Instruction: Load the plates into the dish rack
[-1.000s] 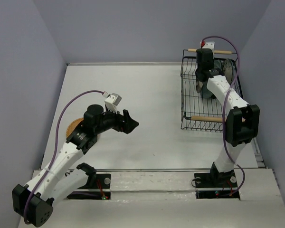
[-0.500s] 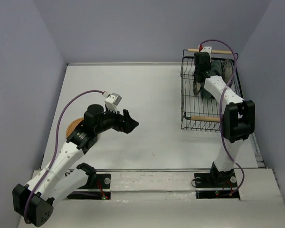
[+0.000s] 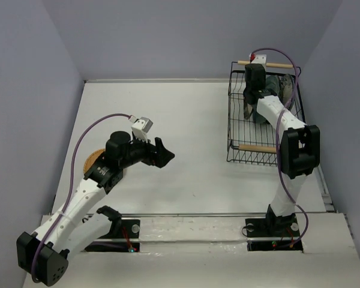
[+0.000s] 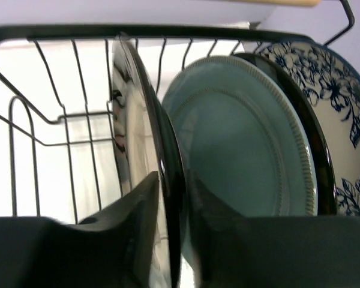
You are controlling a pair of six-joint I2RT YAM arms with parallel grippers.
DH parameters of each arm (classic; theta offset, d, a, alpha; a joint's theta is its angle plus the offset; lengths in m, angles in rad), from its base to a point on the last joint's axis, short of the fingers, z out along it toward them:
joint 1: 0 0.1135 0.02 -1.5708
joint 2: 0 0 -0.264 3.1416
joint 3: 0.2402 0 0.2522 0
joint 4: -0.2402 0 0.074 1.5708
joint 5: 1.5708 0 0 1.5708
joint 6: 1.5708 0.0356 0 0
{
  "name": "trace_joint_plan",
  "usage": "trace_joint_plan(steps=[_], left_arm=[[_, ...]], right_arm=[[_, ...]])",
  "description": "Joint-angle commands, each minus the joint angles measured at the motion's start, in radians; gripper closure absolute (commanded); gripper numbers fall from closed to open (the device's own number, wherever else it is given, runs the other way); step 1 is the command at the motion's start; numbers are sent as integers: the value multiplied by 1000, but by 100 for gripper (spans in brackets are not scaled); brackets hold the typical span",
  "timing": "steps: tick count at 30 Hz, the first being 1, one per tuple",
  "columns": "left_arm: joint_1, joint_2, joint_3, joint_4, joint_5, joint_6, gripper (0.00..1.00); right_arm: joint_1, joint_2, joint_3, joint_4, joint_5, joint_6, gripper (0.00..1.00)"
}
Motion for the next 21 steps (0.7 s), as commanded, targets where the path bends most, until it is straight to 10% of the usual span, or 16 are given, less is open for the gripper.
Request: trace_joint_plan(steps=[1, 7, 21], left_arm=[[18, -8, 47, 24, 13, 8, 1], [38, 6, 44, 30, 13, -3, 1], [228, -75, 39, 78, -3, -44, 1]], right_arm=[[-6, -2, 39, 147, -11, -16, 59], [-6, -34, 16, 147, -19, -17, 35], [96, -287, -12, 17, -428, 209, 22]])
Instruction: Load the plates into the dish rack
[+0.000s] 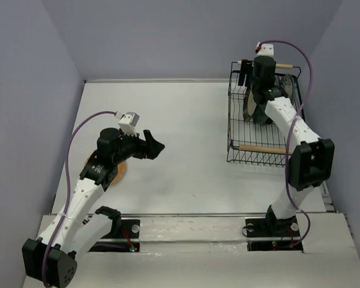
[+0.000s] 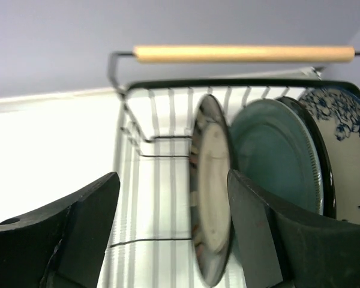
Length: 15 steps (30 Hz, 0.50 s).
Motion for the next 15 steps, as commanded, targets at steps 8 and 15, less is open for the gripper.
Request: trace_joint_plan(steps=[8, 15], left_arm=[[157, -225, 62, 66, -221, -60, 1], [161, -290, 162, 53, -433, -98, 1]], right_arm=[[376, -147, 0, 47, -465, 320, 38], [632, -58, -73, 146, -419, 431, 60]])
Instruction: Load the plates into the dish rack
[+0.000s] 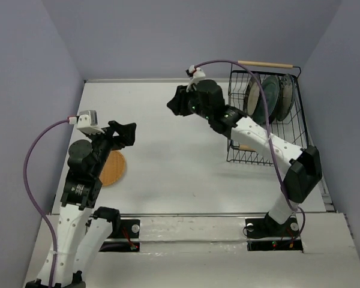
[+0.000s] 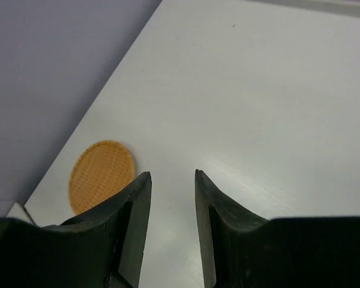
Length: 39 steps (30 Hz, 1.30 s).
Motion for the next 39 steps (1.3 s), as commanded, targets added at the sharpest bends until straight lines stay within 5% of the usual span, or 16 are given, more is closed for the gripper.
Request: trace_joint_plan(steps=[1, 3, 9, 14, 23, 34, 38, 39], left_arm=[[1, -19, 149, 32, -162, -16, 1], [3, -22, 182, 27, -170, -11, 1], [-5, -22, 233, 44, -79, -17, 1], [-28, -54, 176, 64, -61, 3, 1], [-72, -102, 26, 122, -92, 33, 1], [-100, -114, 18, 119, -86, 40, 1], [-100, -114, 18, 119, -90, 41, 1], [-100, -116, 18, 119, -91, 40, 1]], right_arm=[[135, 64, -24, 105, -14, 116, 60], [187, 108, -52, 151, -27, 179, 60], [302, 312, 7, 231, -70, 328, 35], [343, 470, 92, 247, -104, 400, 33], [353, 686, 146, 352, -205, 516, 41], [353, 889, 322, 362, -269, 607, 53], [353, 889, 319, 365, -211, 627, 93], [353, 871, 305, 371, -181, 618, 93]])
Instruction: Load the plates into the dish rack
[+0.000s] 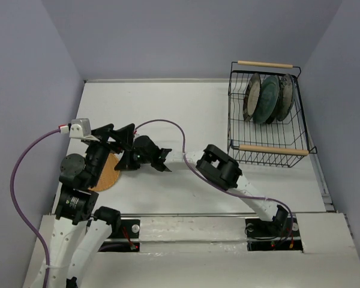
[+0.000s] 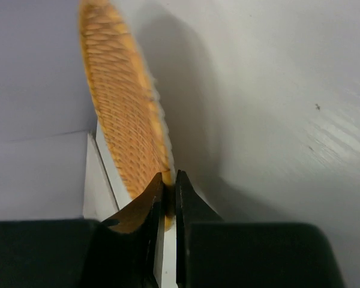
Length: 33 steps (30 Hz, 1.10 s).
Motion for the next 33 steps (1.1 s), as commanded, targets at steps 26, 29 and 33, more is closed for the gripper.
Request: trace_joint_plan(steps=[26, 29, 33], left_arm=[[-34, -20, -7, 70, 8, 19, 1], [-39, -12, -8, 70, 13, 17, 1], [-40, -3, -10, 72, 19, 17, 1]], right_arm=[[-532, -1061, -329, -485, 1100, -920, 93], [-604, -1019, -290, -525, 1105, -931, 93], [-630, -927, -222, -568, 1128, -937, 93]])
